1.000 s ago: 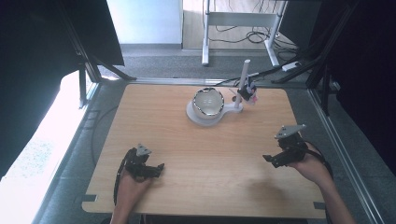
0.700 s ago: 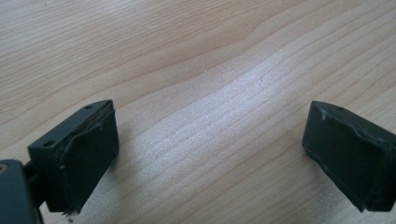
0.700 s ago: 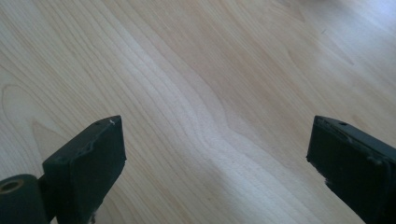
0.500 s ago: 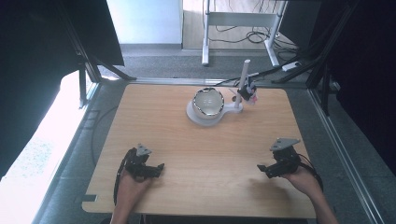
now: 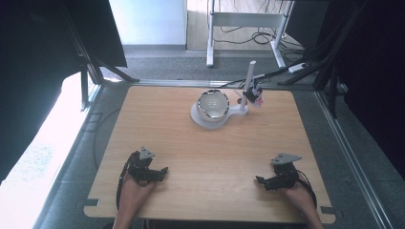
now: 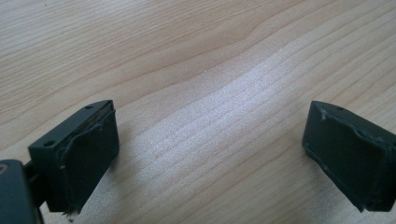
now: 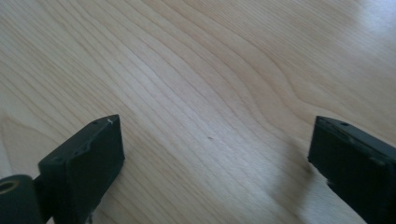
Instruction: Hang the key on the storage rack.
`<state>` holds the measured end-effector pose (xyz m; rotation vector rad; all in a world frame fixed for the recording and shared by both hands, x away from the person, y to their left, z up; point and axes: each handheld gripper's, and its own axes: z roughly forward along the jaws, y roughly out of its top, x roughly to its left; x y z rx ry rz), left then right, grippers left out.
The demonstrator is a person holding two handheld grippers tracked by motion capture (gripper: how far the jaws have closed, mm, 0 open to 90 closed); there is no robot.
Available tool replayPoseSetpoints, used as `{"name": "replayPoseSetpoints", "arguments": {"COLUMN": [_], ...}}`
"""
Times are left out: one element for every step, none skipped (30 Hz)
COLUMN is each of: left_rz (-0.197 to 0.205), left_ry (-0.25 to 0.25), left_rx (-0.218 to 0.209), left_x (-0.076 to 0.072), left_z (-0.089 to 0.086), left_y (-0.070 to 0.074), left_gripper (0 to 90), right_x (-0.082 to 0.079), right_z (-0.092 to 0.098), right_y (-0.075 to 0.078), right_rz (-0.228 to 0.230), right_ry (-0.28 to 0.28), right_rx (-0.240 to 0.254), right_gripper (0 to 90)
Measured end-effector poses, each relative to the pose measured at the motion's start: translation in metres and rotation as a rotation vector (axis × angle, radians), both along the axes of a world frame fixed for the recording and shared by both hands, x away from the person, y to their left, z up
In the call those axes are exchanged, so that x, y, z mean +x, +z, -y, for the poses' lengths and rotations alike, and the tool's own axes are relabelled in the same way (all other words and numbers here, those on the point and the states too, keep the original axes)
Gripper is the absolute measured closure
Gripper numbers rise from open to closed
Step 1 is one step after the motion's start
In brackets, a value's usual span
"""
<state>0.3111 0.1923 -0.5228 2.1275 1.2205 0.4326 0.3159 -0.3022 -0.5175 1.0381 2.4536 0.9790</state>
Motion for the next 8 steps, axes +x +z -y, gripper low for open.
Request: {"name": "replayPoseSetpoints", "arguments": {"left_rz": [0.0,0.0,0.0,0.0,0.0,0.001,-0.001,0.0], "left_ry": [0.0,0.0,0.0,0.0,0.0,0.0,-0.001,0.0], "left_rx": [0.0,0.0,0.0,0.0,0.0,0.0,-0.001,0.0], "left_x": [0.0,0.0,0.0,0.0,-0.0001,-0.0002,0.0001,-0.0001], "left_z": [0.0,0.0,0.0,0.0,0.0001,0.0001,-0.0002,0.0001], "left_y": [0.0,0.0,0.0,0.0,-0.0001,-0.0001,-0.0001,-0.0001], "left_gripper": [3.8,3.9,3.9,3.9,3.9,3.8,4.0,3.9], "right_x": [-0.0002,-0.0001,-0.0001,-0.0001,-0.0001,0.0,-0.0001,-0.0004], "right_z": [0.0007,0.0011,0.0013,0.0011,0.0011,0.0009,0.0008,0.0004], "right_y": [-0.0018,-0.0025,-0.0026,-0.0027,-0.0026,-0.0031,-0.003,-0.003], "right_rz": [0.001,0.0,0.003,0.002,-0.004,-0.005,-0.006,-0.005], "right_ry": [-0.006,-0.009,-0.011,-0.012,-0.013,-0.019,-0.021,-0.021], "right_rx": [0.017,0.023,0.02,0.019,0.018,0.017,0.016,0.017], "right_gripper": [2.4,2.0,1.6,1.0,0.1,0.0,0.0,0.0]}}
